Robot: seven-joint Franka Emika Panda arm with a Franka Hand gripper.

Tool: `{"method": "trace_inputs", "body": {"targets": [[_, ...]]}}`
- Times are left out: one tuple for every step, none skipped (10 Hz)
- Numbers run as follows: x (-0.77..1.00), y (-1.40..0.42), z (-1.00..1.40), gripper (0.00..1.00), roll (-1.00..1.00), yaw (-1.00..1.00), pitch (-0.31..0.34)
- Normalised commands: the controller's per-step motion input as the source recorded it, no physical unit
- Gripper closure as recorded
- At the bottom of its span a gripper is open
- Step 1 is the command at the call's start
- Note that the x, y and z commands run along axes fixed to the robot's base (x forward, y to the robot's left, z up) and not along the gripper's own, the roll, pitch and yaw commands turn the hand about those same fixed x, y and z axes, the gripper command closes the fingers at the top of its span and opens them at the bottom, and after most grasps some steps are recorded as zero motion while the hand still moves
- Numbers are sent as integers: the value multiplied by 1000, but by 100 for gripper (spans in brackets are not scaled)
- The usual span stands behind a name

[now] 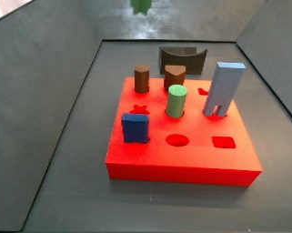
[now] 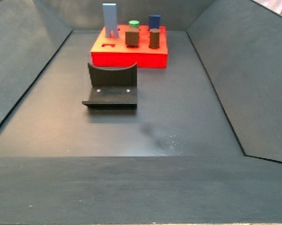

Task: Pick up the star object. Move up. Place the star object on the fixture. Regrasp the star object. Move to above the board. Insert the star object.
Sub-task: Move to above the board.

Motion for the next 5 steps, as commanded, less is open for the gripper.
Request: {"method": "trace_inputs", "body": {"targets": [[-160, -117, 22, 100, -1000, -165, -91], [-98, -41, 3, 100, -1000, -160, -85], [-66, 18, -3, 100, -810, -117, -70], [-52, 24, -5, 100, -576, -71, -52], [-43, 15, -1, 100, -436, -53, -44]]}}
